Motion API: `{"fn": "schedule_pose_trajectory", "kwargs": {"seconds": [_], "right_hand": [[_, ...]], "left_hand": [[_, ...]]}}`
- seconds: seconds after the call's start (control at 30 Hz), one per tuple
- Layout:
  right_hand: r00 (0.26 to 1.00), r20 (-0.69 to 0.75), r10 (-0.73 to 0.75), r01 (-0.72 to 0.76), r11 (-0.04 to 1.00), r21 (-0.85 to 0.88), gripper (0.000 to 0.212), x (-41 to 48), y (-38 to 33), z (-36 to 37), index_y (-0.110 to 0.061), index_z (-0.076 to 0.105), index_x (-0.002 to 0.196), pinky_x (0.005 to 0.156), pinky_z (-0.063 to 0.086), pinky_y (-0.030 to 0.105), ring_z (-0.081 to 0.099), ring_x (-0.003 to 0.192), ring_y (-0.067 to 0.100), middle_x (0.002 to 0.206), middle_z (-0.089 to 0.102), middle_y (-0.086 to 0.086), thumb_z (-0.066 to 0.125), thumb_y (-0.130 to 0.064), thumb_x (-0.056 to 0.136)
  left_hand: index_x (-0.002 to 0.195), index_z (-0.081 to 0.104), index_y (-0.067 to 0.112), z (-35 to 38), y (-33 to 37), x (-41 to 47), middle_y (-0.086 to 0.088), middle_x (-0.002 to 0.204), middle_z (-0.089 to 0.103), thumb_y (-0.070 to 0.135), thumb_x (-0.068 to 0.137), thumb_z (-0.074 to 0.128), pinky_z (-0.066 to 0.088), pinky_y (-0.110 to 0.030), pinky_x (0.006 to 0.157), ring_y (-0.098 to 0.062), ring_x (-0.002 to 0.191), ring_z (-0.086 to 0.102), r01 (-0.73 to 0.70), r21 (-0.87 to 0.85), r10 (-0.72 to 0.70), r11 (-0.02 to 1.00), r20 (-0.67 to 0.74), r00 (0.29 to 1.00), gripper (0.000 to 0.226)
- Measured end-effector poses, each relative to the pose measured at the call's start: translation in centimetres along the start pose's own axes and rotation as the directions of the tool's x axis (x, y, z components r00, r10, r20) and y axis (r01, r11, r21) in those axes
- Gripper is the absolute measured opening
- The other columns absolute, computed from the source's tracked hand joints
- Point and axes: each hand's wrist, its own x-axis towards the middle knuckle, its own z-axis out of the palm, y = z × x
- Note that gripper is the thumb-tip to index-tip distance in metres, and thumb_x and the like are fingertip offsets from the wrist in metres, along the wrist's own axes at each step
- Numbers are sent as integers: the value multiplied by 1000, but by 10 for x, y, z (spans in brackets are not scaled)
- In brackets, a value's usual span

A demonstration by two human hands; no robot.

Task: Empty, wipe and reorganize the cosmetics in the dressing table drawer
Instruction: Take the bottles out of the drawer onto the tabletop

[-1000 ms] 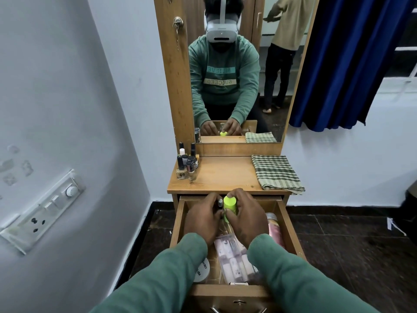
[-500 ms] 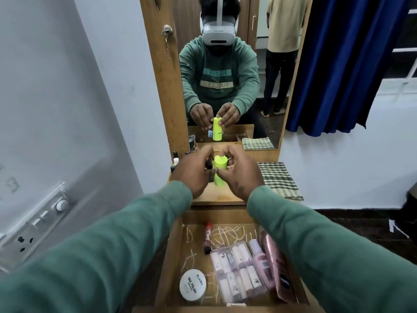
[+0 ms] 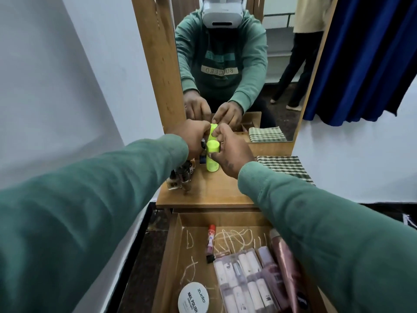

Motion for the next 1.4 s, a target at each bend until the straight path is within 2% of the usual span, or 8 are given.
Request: {"fn": "schedule_pose_trajectory", "kwargs": {"seconds": [0.23,0.43,0.73,0.93,1.07,1.17,1.27,1.4], "right_hand": [[1000,-19,5,-5,1000,-17,45,7,5,10,-29,50,114,77,57,43,63,86,21,97,65,-2,80,-14,85],[1000,-13,13,-13,999,-34,48,11,10,12,-33,49,117,76,54,37,61,87,19,101,64,-1,82,-20,85],[999,5,46,-46,999,-7,54,7,11,7,-36,47,115,86,60,45,65,93,20,109,63,2,87,-24,80],[991,-105,-79,73,996,-57,47,-22,-1,-15,-29,51,113,86,55,42,60,101,16,114,58,-9,83,-23,80],[956,-223,-192,180,981,-73,36,-64,-10,-19,-26,55,110,74,51,33,56,93,13,106,60,-7,75,-14,82],[948,-262,-181,180,983,-27,33,-109,-3,-8,-28,57,106,69,42,20,50,86,4,99,62,-12,69,-6,86],[992,-119,-43,45,999,16,24,-155,16,15,-29,58,102,70,50,34,61,87,16,98,67,-8,59,-7,91],[991,120,55,-35,986,-160,20,-188,40,37,-28,59,93,72,50,39,64,93,24,99,70,-4,53,-11,84]], "left_hand": [[79,48,31,11,-9,9,11,73,51,13,80,75,30,-26,49,-4,63,45,16,-8,-15,1000,27,1000,33],[93,53,27,18,-11,12,10,75,51,19,81,77,29,-24,49,-15,68,51,-3,32,1,999,50,999,28],[108,64,26,8,-16,13,5,100,67,26,74,88,42,-28,65,-18,91,62,-8,-13,9,1000,95,995,42],[116,60,26,-17,5,-9,-3,108,61,33,79,79,40,-32,69,-25,92,55,-144,158,164,977,-117,980,41],[101,57,30,-15,43,-59,3,99,62,20,79,70,46,-34,67,-23,87,58,-240,-25,226,970,-252,941,28],[92,53,26,10,69,-106,3,92,64,15,79,58,49,-37,65,-23,81,58,-194,-226,136,955,-248,959,18],[92,51,22,57,83,-149,-2,93,63,11,82,54,50,-43,68,-26,81,57,-69,-349,22,935,-137,990,15],[95,56,24,115,86,-182,-2,95,70,12,86,55,51,-38,73,-28,88,65,151,-450,-152,880,33,988,15]]}}
